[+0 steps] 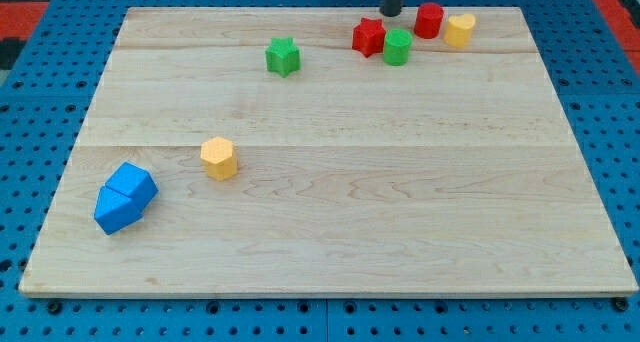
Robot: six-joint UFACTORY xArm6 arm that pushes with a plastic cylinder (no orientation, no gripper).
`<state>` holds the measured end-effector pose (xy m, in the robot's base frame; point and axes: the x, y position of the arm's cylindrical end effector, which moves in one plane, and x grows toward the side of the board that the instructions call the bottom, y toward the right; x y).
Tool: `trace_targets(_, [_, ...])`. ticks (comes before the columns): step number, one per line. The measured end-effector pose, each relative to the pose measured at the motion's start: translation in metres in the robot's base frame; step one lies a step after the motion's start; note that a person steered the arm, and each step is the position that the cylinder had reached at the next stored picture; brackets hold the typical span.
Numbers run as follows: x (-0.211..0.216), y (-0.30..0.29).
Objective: Push the green star into the green circle
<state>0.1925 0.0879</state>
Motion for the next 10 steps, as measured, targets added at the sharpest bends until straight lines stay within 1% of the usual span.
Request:
trace_targets(1, [0.004,-0.044])
trace_targets(2, [0.016,-0.112])
trace_targets(3, [0.045,-0.181])
trace_targets(4, [0.094,-0.182])
trace_targets(5, [0.097,-0.178])
trace_targets(6, [0.094,-0.121])
trace_targets(7, [0.091,-0.102])
trace_targets(8, [0.092,-0.104])
trace_targets(9, [0.1,-0.131])
trace_targets(10, [0.134,-0.133])
